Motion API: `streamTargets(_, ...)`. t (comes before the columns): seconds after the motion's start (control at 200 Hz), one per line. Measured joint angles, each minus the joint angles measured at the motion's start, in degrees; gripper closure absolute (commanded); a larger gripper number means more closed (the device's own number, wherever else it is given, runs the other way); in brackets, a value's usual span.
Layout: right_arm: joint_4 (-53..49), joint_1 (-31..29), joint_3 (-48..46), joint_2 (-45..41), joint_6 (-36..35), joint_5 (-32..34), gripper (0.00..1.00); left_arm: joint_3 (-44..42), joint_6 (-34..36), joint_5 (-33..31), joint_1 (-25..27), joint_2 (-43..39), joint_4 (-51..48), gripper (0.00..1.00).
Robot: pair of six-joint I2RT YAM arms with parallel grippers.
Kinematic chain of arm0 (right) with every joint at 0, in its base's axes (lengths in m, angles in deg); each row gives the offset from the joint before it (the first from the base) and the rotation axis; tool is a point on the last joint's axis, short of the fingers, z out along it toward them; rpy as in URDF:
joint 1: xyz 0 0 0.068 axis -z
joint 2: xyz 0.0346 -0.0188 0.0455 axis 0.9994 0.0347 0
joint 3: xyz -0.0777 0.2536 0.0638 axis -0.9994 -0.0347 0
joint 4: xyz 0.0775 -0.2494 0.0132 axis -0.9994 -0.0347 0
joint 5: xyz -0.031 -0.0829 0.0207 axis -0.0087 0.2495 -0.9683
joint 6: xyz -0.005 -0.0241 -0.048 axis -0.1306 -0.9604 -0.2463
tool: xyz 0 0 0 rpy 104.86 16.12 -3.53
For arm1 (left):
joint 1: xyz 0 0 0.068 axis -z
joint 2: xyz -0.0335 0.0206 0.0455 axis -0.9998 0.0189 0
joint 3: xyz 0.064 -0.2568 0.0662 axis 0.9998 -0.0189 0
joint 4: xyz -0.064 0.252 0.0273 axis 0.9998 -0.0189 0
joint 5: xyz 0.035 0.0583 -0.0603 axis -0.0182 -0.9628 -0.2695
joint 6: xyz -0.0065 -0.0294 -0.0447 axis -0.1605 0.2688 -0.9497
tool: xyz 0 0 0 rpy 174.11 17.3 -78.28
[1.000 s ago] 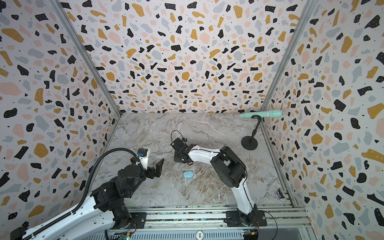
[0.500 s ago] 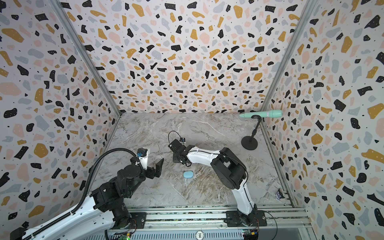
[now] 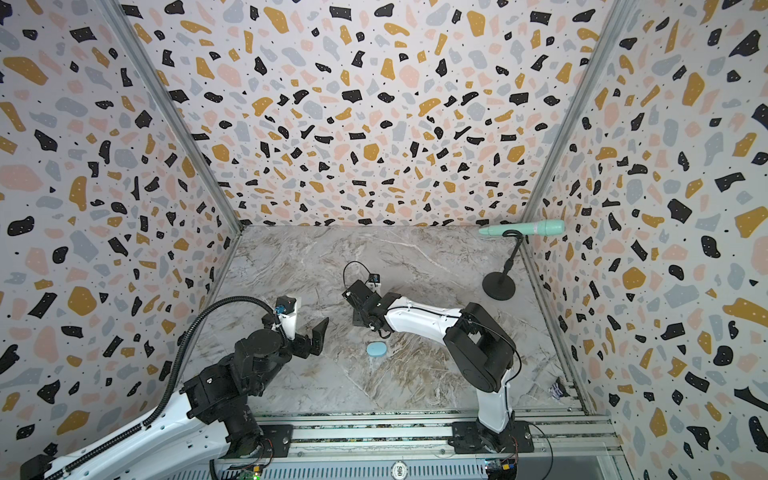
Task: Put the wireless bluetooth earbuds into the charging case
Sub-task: 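Lift the pink earbud with the right gripper and carry it over the case, then lower the pink earbud into the empty slot of the pink case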
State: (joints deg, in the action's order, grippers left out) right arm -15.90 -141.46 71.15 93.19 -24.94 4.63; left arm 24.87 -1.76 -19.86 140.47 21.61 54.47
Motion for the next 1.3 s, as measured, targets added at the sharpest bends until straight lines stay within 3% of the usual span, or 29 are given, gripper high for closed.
streamTargets(1.301, -0.52, 0.13, -2.75, 0.35, 6.27, 3.58, 0.90, 0.00, 0.00, 0.46, 0.00, 0.52, 0.46, 0.00)
